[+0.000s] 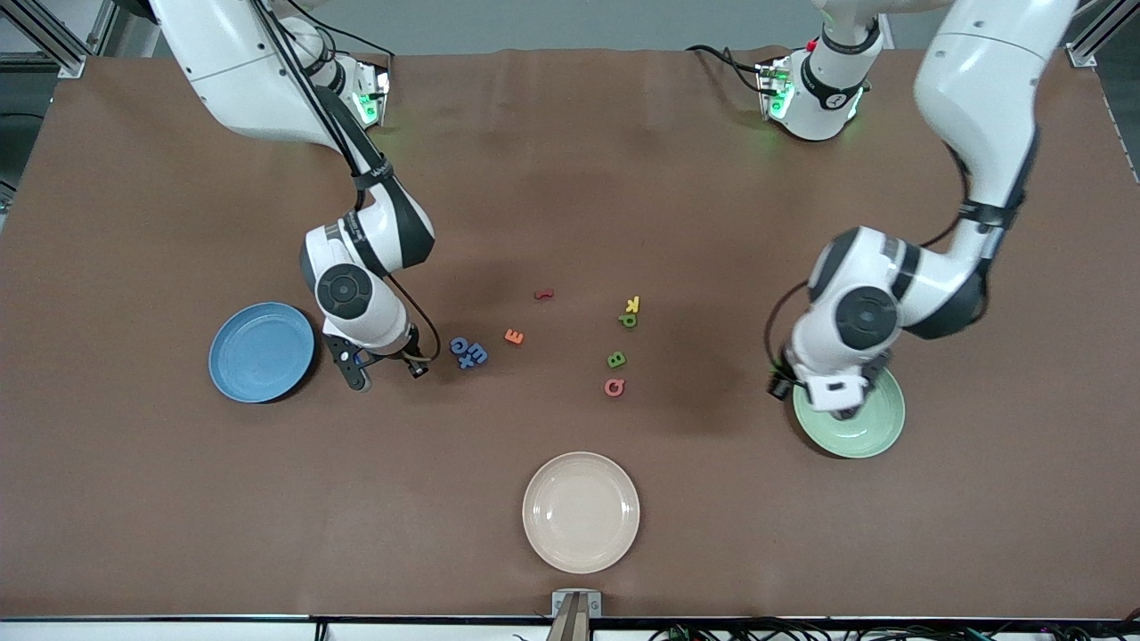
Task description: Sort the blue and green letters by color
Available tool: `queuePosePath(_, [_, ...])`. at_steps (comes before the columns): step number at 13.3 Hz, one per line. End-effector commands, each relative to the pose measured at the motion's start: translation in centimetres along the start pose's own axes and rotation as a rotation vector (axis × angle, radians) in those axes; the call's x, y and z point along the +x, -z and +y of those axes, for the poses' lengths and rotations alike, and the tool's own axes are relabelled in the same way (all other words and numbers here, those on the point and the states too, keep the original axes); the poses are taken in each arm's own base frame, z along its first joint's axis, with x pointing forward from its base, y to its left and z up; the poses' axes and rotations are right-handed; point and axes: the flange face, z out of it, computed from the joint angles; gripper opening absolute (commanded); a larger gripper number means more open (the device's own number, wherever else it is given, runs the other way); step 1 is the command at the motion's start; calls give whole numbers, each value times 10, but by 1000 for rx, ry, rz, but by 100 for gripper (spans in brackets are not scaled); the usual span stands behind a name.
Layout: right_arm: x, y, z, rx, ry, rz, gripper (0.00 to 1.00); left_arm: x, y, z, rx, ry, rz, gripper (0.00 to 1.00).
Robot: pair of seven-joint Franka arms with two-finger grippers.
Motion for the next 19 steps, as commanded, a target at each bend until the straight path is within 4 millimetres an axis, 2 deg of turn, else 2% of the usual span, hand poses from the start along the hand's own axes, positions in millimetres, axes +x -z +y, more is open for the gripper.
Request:
queuePosePath(1, [0, 6, 6, -13, 22, -1, 42, 48, -7, -2, -13, -78, 5, 1])
queuePosePath(2, [0, 6, 6, -13, 23, -1, 54, 58, -17, -7, -4, -101, -5, 1])
queuePosePath(5, [-1, 3, 7, -15, 69, -1, 60, 96, -37, -30, 20, -149, -15, 2])
queuePosePath(6, [-1, 1, 7, -15, 79, 1, 59, 100, -47, -34, 30, -162, -26, 10])
queuePosePath(7, [-1, -1, 6, -15, 88, 9, 59, 100, -51, -34, 34, -166, -30, 24])
queuePosePath(8, [0, -1, 6, -11, 98, 19, 59, 99, -52, -35, 37, -167, -32, 53])
queuePosePath(9, [0, -4, 5, -4, 102, 23, 59, 99, -50, -36, 38, -158, -29, 89])
queuePosePath(10, [-1, -7, 4, 4, 102, 24, 59, 99, -46, -35, 36, -155, -26, 100])
queuePosePath(13, [0, -13, 3, 13, 106, 24, 59, 86, -21, -26, 10, -160, -9, 100])
queuePosePath(15, [3, -16, 4, 12, 103, 23, 59, 47, -8, -4, -10, -167, -13, 100])
queuePosePath(17, [3, -20, 4, 12, 105, 22, 59, -5, 3, 21, -32, -165, -22, 100])
queuePosePath(19, [4, -22, 4, 9, 105, 21, 59, -49, 0, 34, -24, -228, -23, 95])
